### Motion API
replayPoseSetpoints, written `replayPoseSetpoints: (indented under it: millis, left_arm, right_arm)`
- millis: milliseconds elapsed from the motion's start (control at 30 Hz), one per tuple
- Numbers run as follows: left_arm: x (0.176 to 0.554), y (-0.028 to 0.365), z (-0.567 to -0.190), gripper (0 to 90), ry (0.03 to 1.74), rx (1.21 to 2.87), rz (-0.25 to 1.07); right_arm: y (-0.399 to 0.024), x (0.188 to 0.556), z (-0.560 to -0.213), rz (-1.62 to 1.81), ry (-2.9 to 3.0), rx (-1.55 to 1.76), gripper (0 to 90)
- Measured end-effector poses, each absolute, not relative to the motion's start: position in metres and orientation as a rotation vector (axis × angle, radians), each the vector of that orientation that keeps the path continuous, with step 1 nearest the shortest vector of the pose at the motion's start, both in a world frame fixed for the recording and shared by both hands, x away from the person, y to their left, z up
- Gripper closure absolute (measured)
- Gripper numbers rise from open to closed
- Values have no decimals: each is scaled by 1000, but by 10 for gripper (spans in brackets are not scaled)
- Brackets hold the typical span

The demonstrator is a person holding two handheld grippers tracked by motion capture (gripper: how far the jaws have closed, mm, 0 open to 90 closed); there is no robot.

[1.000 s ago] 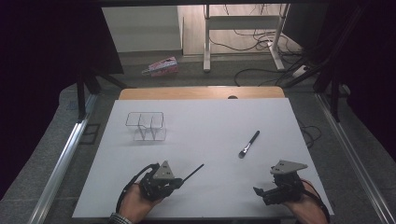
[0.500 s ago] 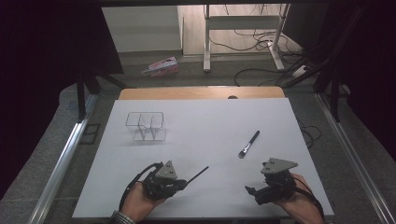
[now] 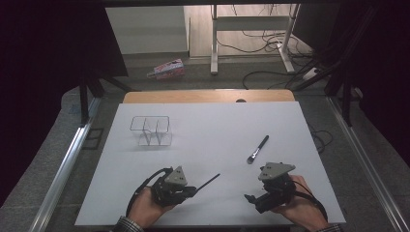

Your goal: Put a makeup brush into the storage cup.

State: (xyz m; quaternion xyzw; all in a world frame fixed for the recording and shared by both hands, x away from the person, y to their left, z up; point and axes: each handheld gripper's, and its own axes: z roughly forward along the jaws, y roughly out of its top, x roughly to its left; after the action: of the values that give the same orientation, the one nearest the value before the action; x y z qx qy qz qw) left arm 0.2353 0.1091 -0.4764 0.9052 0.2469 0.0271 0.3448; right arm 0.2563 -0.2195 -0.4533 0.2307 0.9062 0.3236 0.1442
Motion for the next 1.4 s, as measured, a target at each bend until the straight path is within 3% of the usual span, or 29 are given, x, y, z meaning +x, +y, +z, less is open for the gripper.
replayPoseSetpoints:
  millis: [200,500,1400]
  left_arm:
    - [236,105,-478,856,628,2354,52]
    - [238,97,-477,856,567,2412,41]
    - [239,69,-475,856,414,2541,38]
  right_arm:
    - [-210,258,-452,934,2644,646,0]
    - [-195,259,-449,904,2660,548,70]
    - [-151,265,-453,764,2814,180,414]
